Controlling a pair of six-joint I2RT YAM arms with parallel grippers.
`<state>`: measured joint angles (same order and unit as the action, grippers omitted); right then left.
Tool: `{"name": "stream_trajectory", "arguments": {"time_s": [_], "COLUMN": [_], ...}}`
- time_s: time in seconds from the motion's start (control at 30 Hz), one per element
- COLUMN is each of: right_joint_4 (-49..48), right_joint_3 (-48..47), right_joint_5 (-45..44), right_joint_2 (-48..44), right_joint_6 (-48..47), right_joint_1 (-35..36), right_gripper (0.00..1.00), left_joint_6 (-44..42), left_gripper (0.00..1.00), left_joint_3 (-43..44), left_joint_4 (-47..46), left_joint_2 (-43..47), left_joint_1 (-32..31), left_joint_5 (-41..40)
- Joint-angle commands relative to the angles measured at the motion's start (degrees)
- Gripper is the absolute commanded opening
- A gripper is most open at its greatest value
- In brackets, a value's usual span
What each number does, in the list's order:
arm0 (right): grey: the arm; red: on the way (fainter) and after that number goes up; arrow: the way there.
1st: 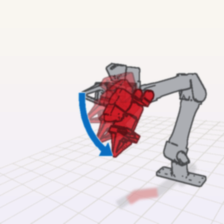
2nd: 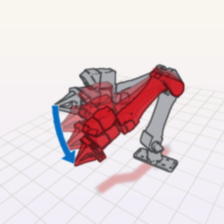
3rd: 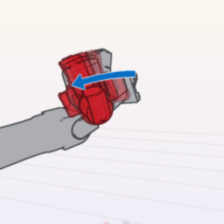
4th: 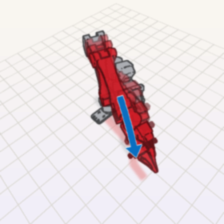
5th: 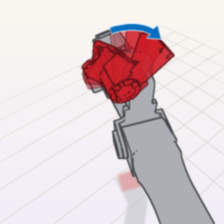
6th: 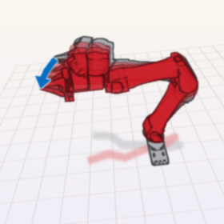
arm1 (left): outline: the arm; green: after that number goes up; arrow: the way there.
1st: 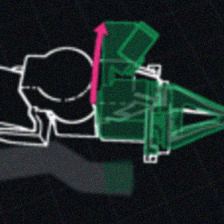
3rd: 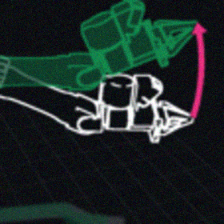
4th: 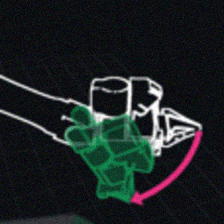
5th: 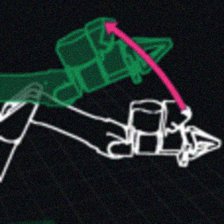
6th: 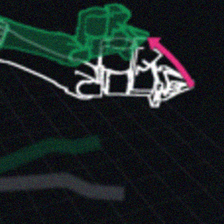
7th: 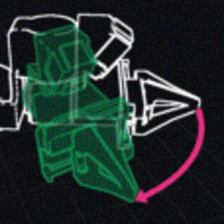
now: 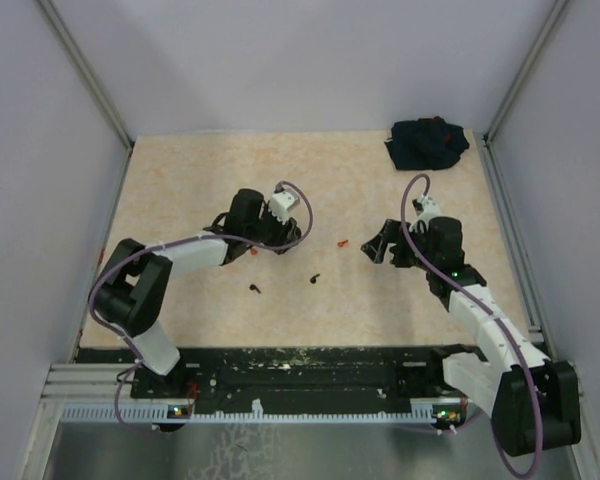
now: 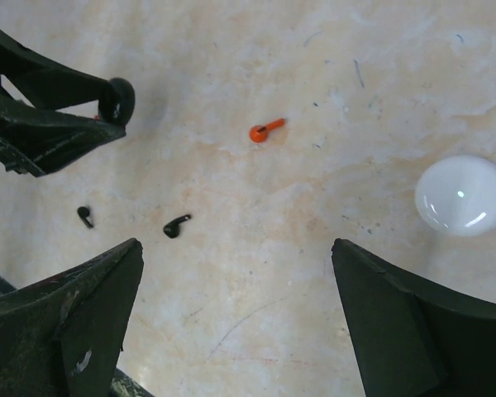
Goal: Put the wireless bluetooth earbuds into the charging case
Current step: Pick up the charging case at the center of the board.
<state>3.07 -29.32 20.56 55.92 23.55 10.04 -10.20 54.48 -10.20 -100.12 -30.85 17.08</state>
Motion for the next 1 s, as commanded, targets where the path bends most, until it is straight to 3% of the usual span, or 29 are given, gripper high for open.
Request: {"name": "stream_trajectory", "arguments": {"time_s": [0.0, 0.33, 0.7, 0.97], "right_joint_4": [-2.83, -8.22, -10.62, -7.69], "right_joint_3": [-5.84, -10.35, -17.09, -21.46], "right_joint_5": [6.92, 7.4, 10.37, 11.55], "right_joint_2": [-0.41, 4.02, 12.03, 17.2], "right_joint_6": [-0.73, 4.1, 11.7, 11.88], "right_joint_1": [1.11, 7.14, 15.15, 18.38], "right_gripper": [0.97, 0.98, 0.86, 0.74], "left_joint_6": [-1.36, -5.51, -10.56, -13.35], "left_gripper": [0.2, 0.17, 0.14, 0.14], "left_joint_3": [-4.35, -12.65, -16.74, -18.61], "left_joint_4": [-6.94, -12.13, -15.37, -16.93], "left_joint_2": [6.91, 19.33, 26.63, 29.76], "left_joint_1": [-2.34, -9.82, -13.18, -15.05], "left_joint_5": [3.44, -0.51, -1.68, -2.77]}}
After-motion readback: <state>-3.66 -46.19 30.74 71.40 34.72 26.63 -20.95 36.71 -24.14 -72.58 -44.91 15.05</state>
